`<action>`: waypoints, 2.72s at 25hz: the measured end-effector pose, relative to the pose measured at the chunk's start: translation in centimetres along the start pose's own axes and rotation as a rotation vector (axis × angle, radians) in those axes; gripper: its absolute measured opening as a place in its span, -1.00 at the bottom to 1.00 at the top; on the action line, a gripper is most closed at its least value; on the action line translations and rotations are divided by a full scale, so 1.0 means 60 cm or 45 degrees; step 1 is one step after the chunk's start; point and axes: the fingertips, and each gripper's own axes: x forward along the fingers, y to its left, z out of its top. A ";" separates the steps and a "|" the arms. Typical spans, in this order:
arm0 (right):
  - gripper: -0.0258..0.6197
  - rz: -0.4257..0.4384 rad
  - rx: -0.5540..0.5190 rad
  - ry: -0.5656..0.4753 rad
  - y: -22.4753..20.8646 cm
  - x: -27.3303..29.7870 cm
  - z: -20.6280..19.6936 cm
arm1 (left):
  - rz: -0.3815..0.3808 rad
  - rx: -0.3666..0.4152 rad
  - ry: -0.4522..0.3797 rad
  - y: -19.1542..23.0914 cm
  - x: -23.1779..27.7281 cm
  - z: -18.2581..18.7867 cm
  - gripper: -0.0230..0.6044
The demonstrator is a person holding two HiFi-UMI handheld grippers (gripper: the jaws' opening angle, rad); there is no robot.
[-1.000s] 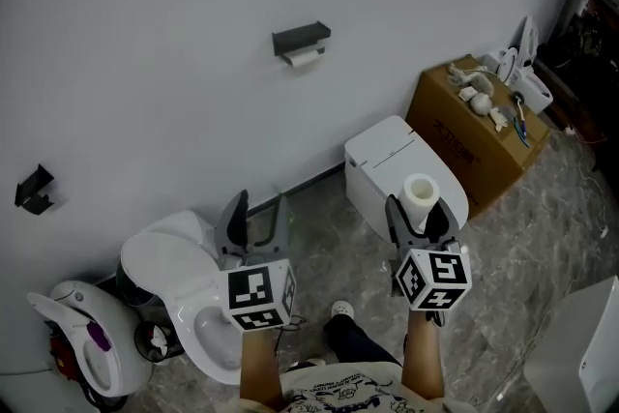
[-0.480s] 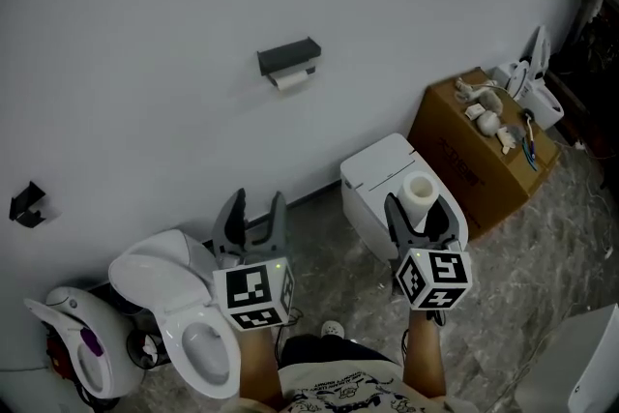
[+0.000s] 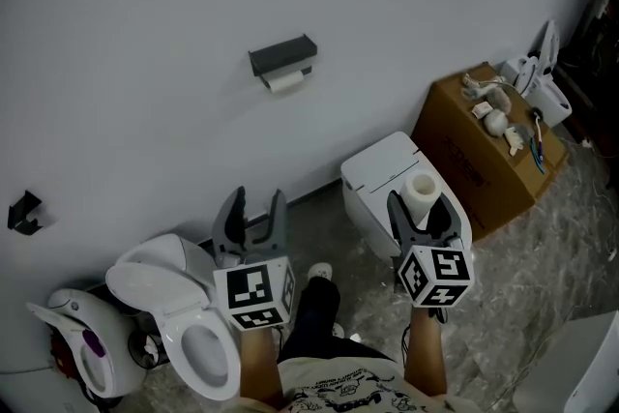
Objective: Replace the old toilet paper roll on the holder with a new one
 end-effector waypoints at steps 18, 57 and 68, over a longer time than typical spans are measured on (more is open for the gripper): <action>0.06 -0.028 -0.016 -0.013 -0.048 0.272 0.027 | -0.034 0.014 -0.011 0.049 0.282 0.004 -0.24; 0.06 0.129 -0.033 0.023 -0.061 0.660 0.087 | 0.081 0.148 0.019 0.138 0.598 0.053 -0.24; 0.06 0.154 -0.033 0.058 -0.077 0.682 0.070 | 0.033 0.643 0.236 0.072 0.617 -0.011 -0.24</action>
